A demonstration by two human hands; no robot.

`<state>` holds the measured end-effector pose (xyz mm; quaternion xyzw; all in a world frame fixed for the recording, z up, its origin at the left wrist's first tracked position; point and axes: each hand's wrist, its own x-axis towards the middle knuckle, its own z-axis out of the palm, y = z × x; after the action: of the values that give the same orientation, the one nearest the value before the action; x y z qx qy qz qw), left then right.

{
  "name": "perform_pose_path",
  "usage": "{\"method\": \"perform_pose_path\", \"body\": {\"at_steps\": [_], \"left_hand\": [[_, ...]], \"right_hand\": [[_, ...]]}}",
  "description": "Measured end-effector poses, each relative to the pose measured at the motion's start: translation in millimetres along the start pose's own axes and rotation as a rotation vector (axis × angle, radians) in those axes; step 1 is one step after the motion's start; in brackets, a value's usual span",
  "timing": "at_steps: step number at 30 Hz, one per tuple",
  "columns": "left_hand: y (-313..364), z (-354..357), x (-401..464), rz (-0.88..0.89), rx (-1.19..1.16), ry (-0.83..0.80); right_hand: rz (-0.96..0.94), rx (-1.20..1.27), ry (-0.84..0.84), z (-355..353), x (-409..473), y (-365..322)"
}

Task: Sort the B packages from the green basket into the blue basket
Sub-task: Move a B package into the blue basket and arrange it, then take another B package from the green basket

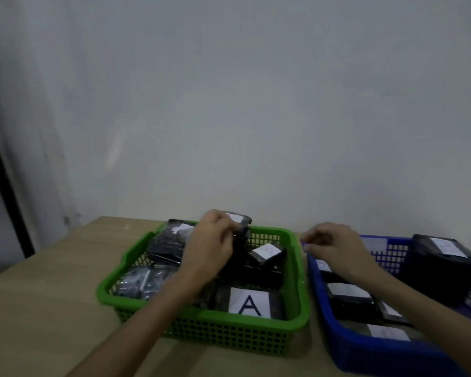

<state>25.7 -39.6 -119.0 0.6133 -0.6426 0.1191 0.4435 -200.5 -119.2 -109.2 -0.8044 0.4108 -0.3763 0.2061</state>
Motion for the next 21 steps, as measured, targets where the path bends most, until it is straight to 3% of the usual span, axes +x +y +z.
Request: {"method": "perform_pose_path", "body": {"at_steps": [3, 5, 9, 11, 14, 16, 21], "left_hand": [[-60, -32, 13, -0.359, 0.154, 0.082], [-91, -47, 13, -0.546, 0.277, 0.020], [-116, -43, -5, -0.756, 0.400, -0.165], [-117, -36, -11, -0.763, 0.455, -0.162], [-117, -38, -11, -0.651, 0.430, 0.060], [-118, -39, -10, -0.563, 0.466, 0.107], [-109, -26, -8, -0.500, 0.717, -0.146]], "right_hand": [[-0.146, -0.035, -0.079, 46, 10, -36], [-0.251, -0.058, -0.138, 79, 20, -55], [-0.399, -0.113, -0.256, 141, 36, -81], [-0.475, -0.249, -0.287, 166, 41, -82], [-0.460, -0.370, -0.243, 186, 46, -76], [-0.383, -0.224, -0.136, 184, 50, -73], [-0.068, 0.260, -0.151, 171, 47, -64]]}}
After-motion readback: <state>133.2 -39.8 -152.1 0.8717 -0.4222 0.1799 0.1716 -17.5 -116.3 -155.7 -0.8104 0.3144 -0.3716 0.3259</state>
